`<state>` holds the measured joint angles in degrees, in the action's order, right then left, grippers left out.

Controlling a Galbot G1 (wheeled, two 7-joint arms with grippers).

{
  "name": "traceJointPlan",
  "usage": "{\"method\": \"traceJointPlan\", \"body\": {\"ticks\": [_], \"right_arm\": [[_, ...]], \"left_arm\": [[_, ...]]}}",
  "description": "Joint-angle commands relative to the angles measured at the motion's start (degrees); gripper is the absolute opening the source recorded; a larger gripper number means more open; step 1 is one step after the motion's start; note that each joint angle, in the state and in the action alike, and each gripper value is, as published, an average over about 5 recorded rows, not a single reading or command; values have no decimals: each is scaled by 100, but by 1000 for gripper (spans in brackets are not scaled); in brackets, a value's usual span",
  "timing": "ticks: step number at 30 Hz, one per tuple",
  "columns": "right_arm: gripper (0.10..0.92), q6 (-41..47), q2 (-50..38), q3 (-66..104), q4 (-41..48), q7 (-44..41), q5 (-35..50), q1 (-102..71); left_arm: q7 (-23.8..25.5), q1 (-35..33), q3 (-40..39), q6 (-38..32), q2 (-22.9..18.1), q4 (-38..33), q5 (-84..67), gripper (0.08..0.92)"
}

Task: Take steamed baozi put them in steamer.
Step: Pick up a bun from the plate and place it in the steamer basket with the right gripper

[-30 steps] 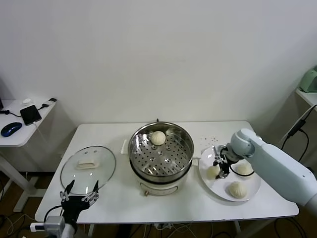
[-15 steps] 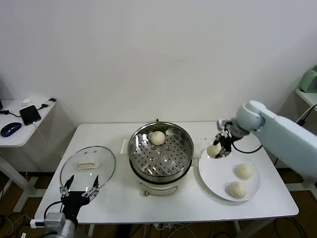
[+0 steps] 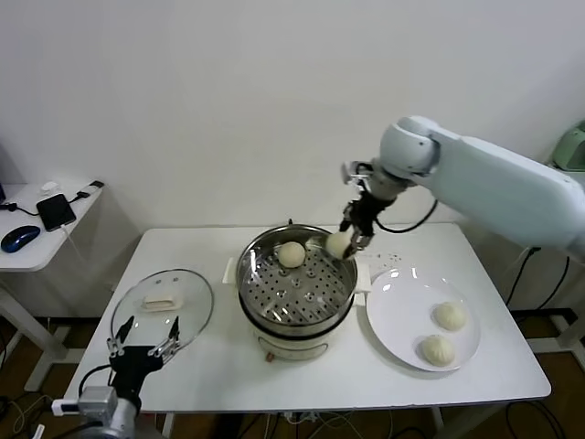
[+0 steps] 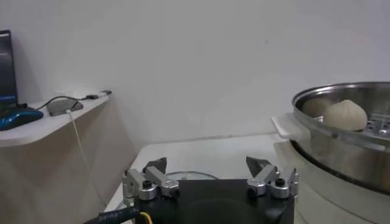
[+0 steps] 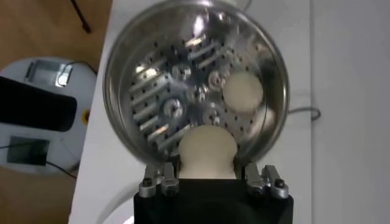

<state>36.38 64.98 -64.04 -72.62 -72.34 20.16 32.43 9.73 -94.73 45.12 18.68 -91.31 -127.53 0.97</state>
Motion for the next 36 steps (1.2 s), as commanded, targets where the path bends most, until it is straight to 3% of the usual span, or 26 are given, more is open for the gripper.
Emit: {"method": "traceJointPlan", "body": {"ticks": [1, 19, 25, 30, 36], "right_arm": [[585, 246, 1565, -556, 888, 146, 450, 165], [586, 290, 2458, -431, 1960, 462, -354, -952], [674, 296, 2377, -372, 1881, 547, -450, -1048], [799, 313, 2086, -213, 1601, 571, -467, -1000], [822, 343, 958, 3, 289, 519, -442, -517]], "left_arm": [[4, 69, 31, 7, 13, -10, -116, 823], [-12, 124, 75, 10, -4, -9, -244, 823], [-18, 114, 42, 8, -28, -4, -244, 823], [-22, 105, 55, 7, -22, 7, -240, 823], [-19, 106, 43, 15, -48, -3, -236, 823]]}}
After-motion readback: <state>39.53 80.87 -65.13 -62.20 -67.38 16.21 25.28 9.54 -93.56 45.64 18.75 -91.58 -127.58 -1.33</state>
